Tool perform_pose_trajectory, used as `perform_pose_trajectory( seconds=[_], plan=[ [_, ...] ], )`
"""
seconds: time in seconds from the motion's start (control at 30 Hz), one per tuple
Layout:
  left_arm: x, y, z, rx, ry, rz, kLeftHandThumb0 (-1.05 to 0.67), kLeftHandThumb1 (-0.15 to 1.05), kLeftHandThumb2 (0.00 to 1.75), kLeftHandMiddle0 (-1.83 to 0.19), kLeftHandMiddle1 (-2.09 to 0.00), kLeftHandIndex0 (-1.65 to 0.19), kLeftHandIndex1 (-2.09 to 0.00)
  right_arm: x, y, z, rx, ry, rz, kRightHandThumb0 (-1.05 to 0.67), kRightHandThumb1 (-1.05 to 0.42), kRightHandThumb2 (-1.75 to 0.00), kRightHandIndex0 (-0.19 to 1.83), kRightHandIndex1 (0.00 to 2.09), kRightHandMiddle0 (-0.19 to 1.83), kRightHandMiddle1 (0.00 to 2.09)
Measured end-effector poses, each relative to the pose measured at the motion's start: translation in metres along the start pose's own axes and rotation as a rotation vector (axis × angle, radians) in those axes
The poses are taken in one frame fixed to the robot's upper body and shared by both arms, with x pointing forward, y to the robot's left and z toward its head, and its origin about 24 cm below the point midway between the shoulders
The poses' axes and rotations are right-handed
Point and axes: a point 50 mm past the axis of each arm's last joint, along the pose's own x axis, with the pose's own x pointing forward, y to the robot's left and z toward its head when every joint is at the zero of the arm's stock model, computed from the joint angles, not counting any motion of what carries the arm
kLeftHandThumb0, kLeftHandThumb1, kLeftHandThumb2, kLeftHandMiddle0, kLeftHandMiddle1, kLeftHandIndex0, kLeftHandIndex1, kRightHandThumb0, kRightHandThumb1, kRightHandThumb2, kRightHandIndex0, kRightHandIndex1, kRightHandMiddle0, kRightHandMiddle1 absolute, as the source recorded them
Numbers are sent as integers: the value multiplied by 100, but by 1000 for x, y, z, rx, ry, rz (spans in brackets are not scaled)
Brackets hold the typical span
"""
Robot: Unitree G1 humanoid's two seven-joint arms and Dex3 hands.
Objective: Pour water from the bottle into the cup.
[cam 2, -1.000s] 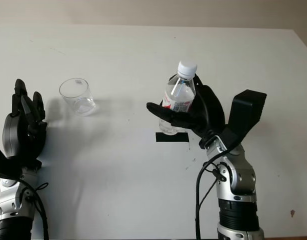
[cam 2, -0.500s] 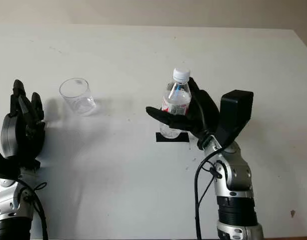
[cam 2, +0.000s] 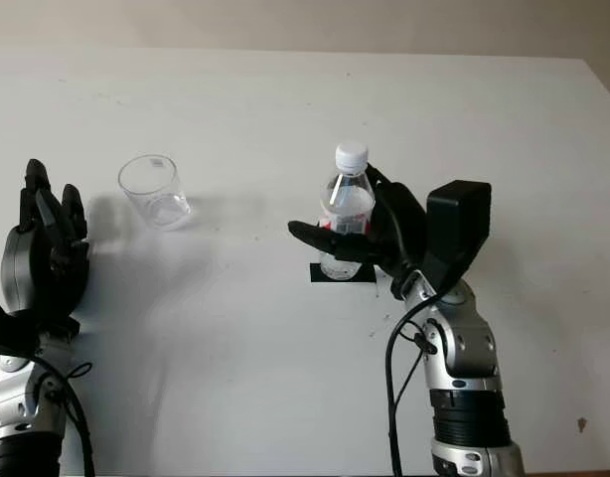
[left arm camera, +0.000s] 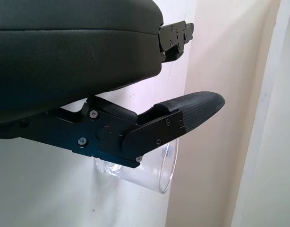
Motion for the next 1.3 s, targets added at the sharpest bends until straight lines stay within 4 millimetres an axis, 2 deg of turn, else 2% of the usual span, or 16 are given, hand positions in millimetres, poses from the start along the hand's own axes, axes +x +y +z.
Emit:
perform_pose_trajectory(
  seconds=[0.27,0.3,0.33,0.37,0.4,0.43,0.47,0.5,0.6,0.67,0.7,0.73,0.8,0.93,1.1,1.3],
  plan=[
    [0,0,0,-11,0,-3,-68,105,80,14,-5,19,-3,0,6,-1,-37,19,40,-12,-105,-37,183,209,176,209],
    [0,0,0,-13,0,-4,-68,105,80,14,-6,19,-3,0,7,-1,-39,20,44,-16,-105,-29,143,209,126,209],
    [0,0,0,-15,-1,-4,-68,105,80,13,-6,19,-3,0,7,-2,-39,20,51,-19,-104,-26,72,209,62,209],
    [0,0,0,-16,-1,-4,-67,105,80,13,-6,19,-3,-1,8,-3,-39,15,59,-23,-105,-19,18,209,14,209],
    [0,0,0,-17,-1,-4,-68,105,80,13,-6,19,-3,-2,8,-4,-39,11,66,-26,-105,-16,0,209,-2,209],
    [0,0,0,-17,-1,-4,-68,105,80,13,-6,19,-3,-3,8,-5,-37,9,73,-29,-105,-13,-9,209,-10,209],
    [0,0,0,-17,0,-5,-68,105,80,13,-6,18,-4,-4,8,-7,-30,5,85,-36,-103,-10,-14,192,-15,193],
    [0,0,0,-17,0,-4,-68,105,80,13,-6,18,-4,-6,8,-8,-17,3,95,-43,-101,-7,-17,151,-17,155],
    [0,1,0,-15,4,0,-68,105,80,13,-5,19,-4,-10,6,-14,-2,1,126,-52,-99,-6,-19,82,-19,78],
    [0,1,0,-15,5,0,-68,105,80,13,-6,19,-4,-13,4,-18,-11,-2,133,-54,-99,-5,-19,62,-19,56],
    [0,1,0,-13,5,-1,-69,105,80,13,-6,19,-4,-14,3,-19,-20,-9,136,-56,-98,-5,-18,41,-19,36],
    [0,1,0,-9,5,-2,-69,105,79,12,-6,18,-4,-15,2,-19,-31,-21,137,-57,-97,-5,-17,30,-18,27],
    [0,1,0,-2,6,-3,-70,105,79,12,-6,18,-4,-18,0,-21,-44,-37,139,-58,-97,-6,-18,16,-19,15],
    [0,1,0,0,7,-3,-70,105,78,10,-6,17,-5,-22,-4,-26,-42,-52,120,-62,-97,-5,-19,3,-19,3],
    [0,2,0,2,8,-2,-70,105,77,10,-6,17,-5,-26,-9,-28,-40,-98,92,-66,-95,-5,-19,0,-19,0],
    [0,4,0,10,9,-8,-70,105,77,11,-6,16,-5,-28,-12,-27,-71,-146,74,-81,-95,-5,-19,0,-19,0]
  ],
)
